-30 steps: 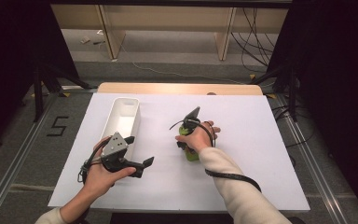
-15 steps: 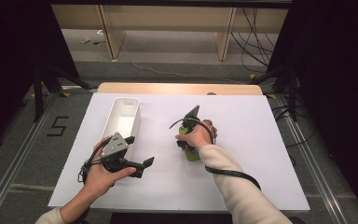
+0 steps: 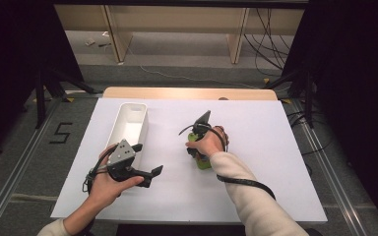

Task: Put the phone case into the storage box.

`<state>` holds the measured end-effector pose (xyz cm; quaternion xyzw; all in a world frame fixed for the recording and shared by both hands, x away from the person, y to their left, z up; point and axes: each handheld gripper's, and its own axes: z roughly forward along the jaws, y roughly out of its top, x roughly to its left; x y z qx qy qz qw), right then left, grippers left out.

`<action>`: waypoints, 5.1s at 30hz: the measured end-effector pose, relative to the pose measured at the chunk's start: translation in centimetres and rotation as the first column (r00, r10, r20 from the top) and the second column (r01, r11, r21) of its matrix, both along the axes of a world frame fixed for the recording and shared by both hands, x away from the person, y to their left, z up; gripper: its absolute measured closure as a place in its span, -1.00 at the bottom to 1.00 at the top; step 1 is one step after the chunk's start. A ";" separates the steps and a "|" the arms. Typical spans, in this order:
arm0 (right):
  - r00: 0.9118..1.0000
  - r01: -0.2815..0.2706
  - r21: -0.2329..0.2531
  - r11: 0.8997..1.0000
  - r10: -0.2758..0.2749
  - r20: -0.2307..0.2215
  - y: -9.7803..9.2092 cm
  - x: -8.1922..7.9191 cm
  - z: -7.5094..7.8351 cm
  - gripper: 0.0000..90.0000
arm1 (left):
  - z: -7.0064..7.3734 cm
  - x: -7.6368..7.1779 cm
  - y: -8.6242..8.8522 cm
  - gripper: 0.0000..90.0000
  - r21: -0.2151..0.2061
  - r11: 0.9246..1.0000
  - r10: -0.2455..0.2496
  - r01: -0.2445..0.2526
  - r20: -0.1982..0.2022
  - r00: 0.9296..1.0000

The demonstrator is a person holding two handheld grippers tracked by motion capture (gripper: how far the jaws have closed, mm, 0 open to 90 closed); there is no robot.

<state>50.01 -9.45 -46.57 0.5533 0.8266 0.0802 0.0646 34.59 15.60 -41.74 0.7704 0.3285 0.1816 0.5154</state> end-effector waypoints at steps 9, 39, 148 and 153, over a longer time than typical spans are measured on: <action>1.000 0.001 -0.001 1.000 -0.001 -0.003 0.0 0.0 0.0 -0.65 | 0.0 0.0 0.0 -1.00 0.001 1.000 0.000 0.000 0.000 1.000; 0.956 -0.232 0.180 0.956 0.190 0.223 -3.2 -1.9 2.0 -0.64 | -0.1 0.1 0.0 -1.00 -0.005 1.000 -0.003 0.003 0.000 1.000; 0.626 -0.572 0.350 0.742 0.119 0.771 -12.7 -11.4 4.2 -0.64 | 3.4 4.3 -10.2 -0.92 -0.090 0.990 -0.106 0.111 0.052 0.993; 0.622 -0.572 0.346 0.744 0.118 0.774 -12.6 -11.5 4.2 -0.64 | 3.6 4.5 -12.3 -0.78 -0.105 0.983 -0.144 0.148 0.048 0.988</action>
